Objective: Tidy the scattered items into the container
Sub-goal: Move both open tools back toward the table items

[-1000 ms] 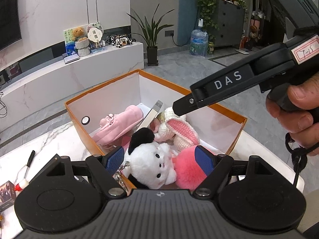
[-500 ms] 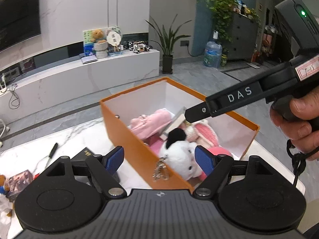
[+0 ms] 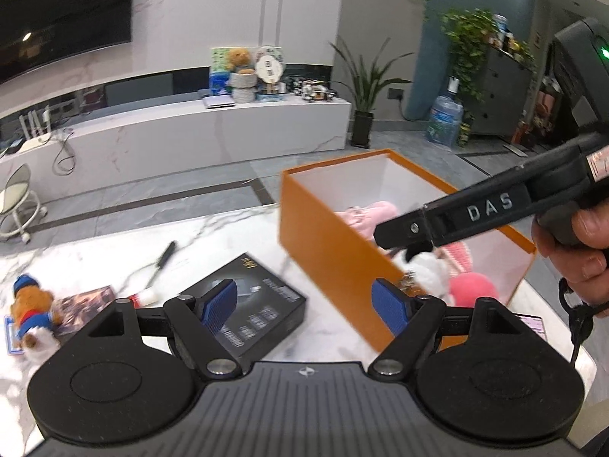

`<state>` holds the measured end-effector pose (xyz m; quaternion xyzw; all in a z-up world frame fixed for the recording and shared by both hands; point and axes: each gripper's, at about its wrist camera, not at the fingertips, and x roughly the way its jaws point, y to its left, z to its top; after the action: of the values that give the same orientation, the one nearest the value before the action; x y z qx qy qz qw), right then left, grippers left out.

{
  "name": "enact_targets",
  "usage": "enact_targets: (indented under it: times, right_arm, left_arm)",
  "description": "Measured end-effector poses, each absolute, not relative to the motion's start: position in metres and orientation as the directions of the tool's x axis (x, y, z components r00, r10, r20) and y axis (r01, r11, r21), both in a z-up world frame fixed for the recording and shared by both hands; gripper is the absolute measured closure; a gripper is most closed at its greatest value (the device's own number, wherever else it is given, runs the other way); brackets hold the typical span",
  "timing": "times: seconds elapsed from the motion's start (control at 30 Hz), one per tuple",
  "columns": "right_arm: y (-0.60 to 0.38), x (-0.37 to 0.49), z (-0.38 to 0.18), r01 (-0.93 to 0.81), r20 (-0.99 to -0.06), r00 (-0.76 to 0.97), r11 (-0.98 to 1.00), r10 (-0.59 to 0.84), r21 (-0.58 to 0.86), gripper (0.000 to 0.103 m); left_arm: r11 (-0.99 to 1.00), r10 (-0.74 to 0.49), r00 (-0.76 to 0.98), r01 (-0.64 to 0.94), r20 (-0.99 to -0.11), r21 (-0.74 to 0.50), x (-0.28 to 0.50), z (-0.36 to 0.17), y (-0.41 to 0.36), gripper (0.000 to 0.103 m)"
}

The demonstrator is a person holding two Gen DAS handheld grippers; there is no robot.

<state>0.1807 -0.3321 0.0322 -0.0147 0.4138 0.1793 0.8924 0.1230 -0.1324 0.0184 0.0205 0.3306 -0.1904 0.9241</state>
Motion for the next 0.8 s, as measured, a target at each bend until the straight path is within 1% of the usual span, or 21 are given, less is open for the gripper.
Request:
enact_targets:
  times: [0.1,0.23,0.57,0.7,0.8]
  right_arm:
    - [-0.314,0.184,0.030,-0.357,-0.750,0.582,0.927,0.314,0.112,0.033]
    - [-0.293,0.187,0.026,-0.384,-0.757,0.570,0.918,0.319,0.098,0.033]
    - [-0.252,0.191,0.008,-0.421,-0.785,0.544,0.906,0.298,0.052,0.032]
    - [-0.239,0.192,-0.002,-0.422,-0.788,0.545,0.906,0.286,0.036,0.031]
    - [-0.230,0.194,-0.009,-0.422,-0.784,0.554,0.906,0.282,0.027,0.031]
  left_arm:
    - [0.935,-0.321,0.716,0.344,-0.620,-0.087,0.123,0.017,-0.114,0.011]
    - [0.940,-0.284,0.726,0.340,-0.626,-0.032,0.123,0.016,-0.091,0.011]
    - [0.965,-0.144,0.788,0.245,-0.599,0.092,0.138,0.011,-0.014,0.011]
    - [0.984,-0.072,0.807,0.154,-0.586,0.091,0.147,-0.002,0.025,0.011]
    - [0.996,-0.041,0.805,0.084,-0.592,0.045,0.150,-0.015,0.051,0.011]
